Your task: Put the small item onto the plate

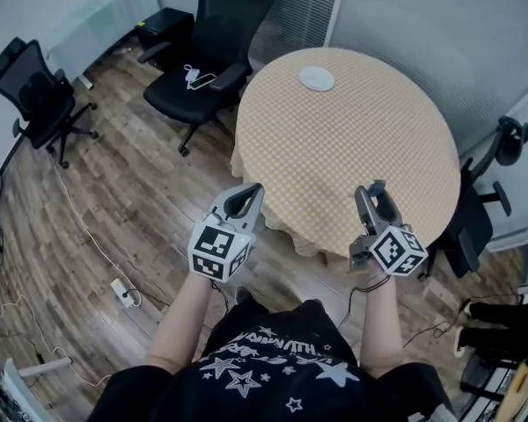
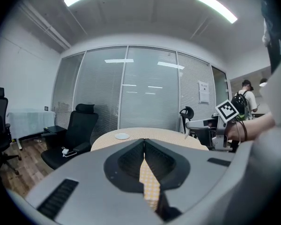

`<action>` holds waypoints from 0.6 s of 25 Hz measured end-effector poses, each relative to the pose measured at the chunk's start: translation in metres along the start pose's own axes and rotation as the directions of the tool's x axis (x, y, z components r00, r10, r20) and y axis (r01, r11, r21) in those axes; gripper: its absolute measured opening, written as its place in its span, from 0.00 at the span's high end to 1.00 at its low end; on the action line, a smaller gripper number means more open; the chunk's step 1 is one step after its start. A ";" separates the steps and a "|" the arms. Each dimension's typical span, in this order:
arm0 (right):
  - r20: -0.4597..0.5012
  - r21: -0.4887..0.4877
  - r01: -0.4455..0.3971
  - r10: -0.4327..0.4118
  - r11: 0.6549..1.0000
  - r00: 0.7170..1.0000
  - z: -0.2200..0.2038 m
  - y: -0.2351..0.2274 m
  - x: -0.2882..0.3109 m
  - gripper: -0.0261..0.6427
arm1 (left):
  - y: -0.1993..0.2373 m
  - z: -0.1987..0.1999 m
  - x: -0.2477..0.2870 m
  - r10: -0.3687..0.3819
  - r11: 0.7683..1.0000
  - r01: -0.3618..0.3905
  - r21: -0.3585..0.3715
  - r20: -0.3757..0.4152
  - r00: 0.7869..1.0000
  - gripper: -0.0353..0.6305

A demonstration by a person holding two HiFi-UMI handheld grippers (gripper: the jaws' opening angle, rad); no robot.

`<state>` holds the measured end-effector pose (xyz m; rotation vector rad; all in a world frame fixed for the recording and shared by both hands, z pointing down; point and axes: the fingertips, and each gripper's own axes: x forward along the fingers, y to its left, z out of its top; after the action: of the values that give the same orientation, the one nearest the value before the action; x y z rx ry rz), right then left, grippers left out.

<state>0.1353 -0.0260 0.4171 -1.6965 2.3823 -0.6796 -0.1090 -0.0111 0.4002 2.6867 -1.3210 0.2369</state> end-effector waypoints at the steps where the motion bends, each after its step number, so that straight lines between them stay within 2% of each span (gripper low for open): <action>1: -0.010 0.001 0.013 -0.013 1.000 1.000 -0.006 0.003 0.002 0.52 | 0.006 -0.002 -0.002 -0.013 1.000 0.013 0.004 -0.007 1.000 0.94; 8: -0.040 0.011 0.055 -0.055 0.998 0.998 -0.022 0.010 0.030 0.52 | 0.041 -0.008 0.017 -0.057 0.998 0.057 -0.027 -0.018 0.998 0.94; 15: -0.038 0.023 0.040 -0.039 0.999 0.999 -0.013 -0.026 0.089 0.52 | 0.061 -0.003 0.071 -0.066 0.997 0.065 -0.034 -0.056 0.996 0.94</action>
<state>0.1212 -0.1114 0.4526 -1.7403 2.3613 -0.7493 -0.1151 -0.1021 0.4207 2.6709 -1.2084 0.2801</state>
